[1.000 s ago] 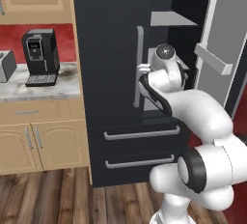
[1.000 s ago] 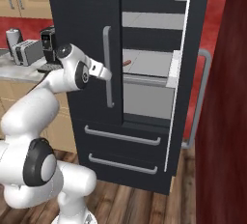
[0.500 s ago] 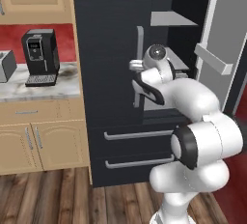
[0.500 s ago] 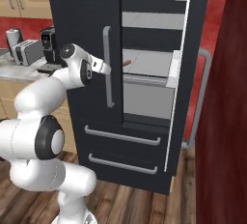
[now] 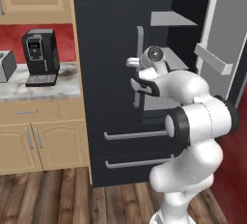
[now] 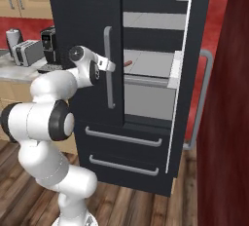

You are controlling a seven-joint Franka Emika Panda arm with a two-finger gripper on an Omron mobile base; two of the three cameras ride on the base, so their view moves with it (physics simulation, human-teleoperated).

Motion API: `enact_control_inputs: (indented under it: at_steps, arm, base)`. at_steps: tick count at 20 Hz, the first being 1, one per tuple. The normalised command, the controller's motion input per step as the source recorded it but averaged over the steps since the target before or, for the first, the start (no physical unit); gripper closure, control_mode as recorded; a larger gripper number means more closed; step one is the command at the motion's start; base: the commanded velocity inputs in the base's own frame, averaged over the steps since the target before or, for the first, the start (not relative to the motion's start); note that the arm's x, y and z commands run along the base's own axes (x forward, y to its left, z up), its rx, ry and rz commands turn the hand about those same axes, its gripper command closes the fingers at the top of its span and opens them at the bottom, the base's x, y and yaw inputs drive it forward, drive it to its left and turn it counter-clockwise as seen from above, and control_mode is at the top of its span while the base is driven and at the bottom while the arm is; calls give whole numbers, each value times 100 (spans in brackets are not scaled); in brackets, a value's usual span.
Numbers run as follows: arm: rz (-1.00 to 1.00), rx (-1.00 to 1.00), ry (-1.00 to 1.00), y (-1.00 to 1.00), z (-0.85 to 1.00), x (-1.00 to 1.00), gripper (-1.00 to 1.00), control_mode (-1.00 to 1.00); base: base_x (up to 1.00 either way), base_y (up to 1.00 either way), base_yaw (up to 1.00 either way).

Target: Move the hot dog bun to the plate on the dining table and place the condiment next to that plate. Then navigate to the fridge and take the sausage and place it on the plate as well.

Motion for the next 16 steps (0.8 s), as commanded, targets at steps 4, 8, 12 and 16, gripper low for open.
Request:
enact_control_inputs:
  at_steps: [4,8,12,16]
  arm:
    - [1,0,0,0,0,49,-100,-100]
    - [0,0,1,-1,0,55,-100,-100]
    - [1,0,0,0,0,56,-100,-100]
    - [3,0,0,0,-1,63,-100,-100]
  base:
    - [0,0,0]
    - [0,0,0]
    - [0,0,0]
    - [0,0,0]
